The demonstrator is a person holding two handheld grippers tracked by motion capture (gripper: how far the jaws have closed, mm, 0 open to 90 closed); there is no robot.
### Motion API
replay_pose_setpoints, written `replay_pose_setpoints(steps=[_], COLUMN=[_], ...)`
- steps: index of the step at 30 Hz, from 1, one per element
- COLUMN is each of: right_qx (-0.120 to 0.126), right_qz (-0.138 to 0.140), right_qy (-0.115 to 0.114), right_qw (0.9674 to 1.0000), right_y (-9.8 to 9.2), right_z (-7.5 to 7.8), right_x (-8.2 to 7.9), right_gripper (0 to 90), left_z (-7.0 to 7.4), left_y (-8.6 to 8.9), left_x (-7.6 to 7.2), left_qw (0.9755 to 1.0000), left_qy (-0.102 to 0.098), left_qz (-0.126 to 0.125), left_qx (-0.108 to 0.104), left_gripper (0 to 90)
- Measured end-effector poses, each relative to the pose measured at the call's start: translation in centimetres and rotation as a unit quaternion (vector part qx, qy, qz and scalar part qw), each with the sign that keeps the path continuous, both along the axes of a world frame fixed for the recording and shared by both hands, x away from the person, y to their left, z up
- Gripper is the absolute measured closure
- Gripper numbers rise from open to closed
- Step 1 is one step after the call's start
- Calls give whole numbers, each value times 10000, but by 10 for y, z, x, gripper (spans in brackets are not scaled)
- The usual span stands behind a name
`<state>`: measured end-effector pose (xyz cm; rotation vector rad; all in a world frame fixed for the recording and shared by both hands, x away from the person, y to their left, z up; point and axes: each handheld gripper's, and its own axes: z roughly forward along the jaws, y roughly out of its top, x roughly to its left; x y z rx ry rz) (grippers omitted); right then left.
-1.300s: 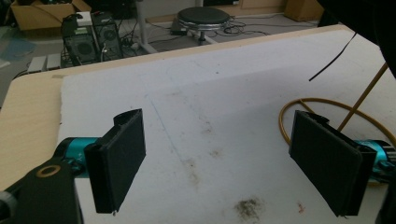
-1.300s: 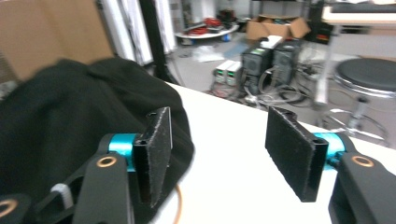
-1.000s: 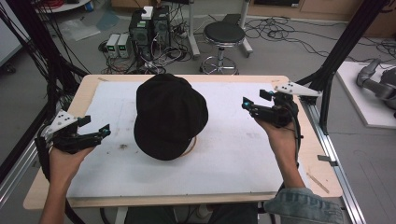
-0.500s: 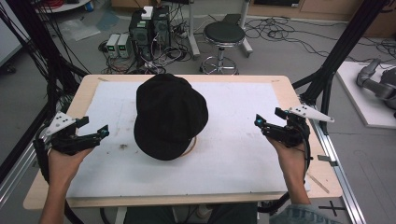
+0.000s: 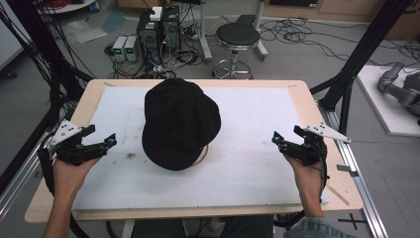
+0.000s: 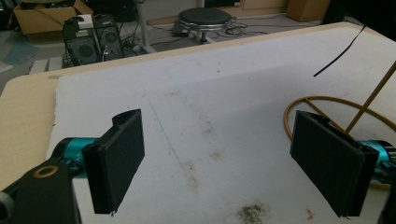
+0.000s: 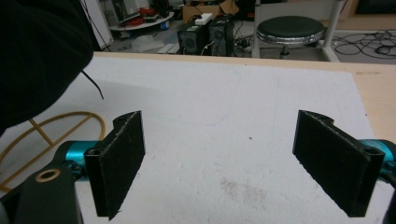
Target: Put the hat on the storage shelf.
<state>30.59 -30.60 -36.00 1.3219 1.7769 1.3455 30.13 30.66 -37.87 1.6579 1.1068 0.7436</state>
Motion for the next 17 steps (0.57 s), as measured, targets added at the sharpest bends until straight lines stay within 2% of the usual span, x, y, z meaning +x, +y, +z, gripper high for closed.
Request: replay_pose_setpoints(steps=[6, 17], right_qx=[-93, -131], right_qz=[-37, -37], right_qy=[140, 151], right_qw=[9999, 9998], right_y=[0, -1], right_z=[-13, -17], right_x=[2, 1], right_gripper=[167, 144], left_z=[-2, -2], left_y=[-1, -2], left_x=[1, 1], left_qw=[10000, 10000], left_qy=[19, 16], left_qz=[-19, -28], left_qx=[21, 3], left_gripper=[181, 181])
